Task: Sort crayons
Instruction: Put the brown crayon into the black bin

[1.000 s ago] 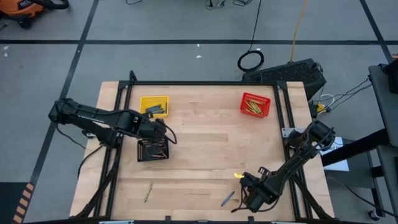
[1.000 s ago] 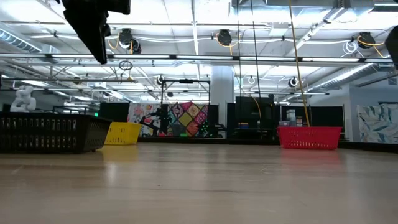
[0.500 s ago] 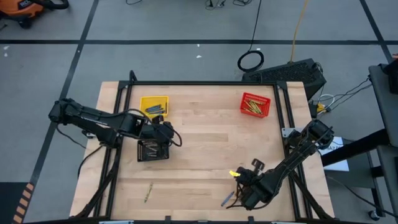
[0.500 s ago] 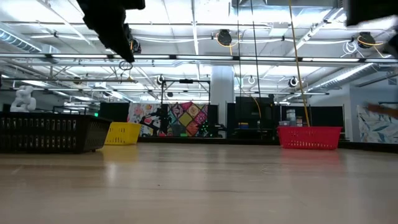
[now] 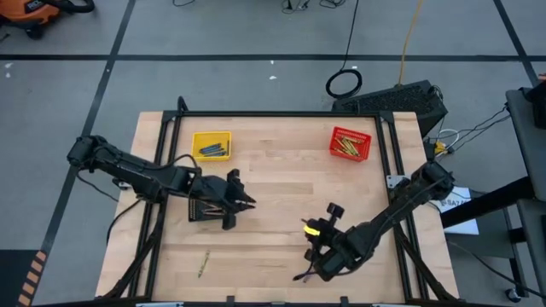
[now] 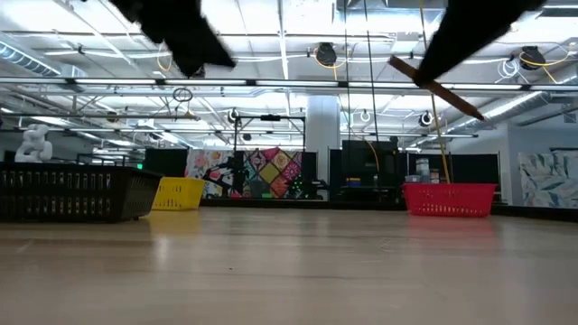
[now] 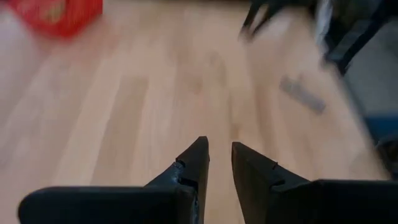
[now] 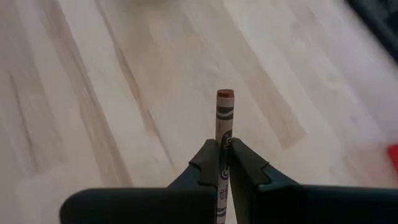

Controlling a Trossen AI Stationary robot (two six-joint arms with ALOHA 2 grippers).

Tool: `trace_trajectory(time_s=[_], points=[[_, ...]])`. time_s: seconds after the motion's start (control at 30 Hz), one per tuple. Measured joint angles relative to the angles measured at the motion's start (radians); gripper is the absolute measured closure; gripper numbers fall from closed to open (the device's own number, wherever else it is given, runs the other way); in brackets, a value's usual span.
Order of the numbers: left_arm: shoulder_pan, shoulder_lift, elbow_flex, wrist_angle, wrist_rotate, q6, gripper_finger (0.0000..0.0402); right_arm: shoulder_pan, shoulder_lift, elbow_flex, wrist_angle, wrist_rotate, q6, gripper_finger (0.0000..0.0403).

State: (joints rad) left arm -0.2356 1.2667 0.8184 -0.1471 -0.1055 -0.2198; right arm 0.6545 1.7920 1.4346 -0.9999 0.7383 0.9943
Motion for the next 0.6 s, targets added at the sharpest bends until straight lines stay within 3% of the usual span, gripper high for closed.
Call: trace_trajectory(time_s=[0.13,0.6], points=[[-0.01,0.007,-0.023,0.156,0.005,0.027,0.0326,-0.041,0.0,0.019,0.065,0.002,-0.113,0.0403],[-0.048,0.133,-0.024,0.303,0.005,0.024,0.0327,-0.134,-0.004,0.026,0.41,0.021,-0.547,0.0403]])
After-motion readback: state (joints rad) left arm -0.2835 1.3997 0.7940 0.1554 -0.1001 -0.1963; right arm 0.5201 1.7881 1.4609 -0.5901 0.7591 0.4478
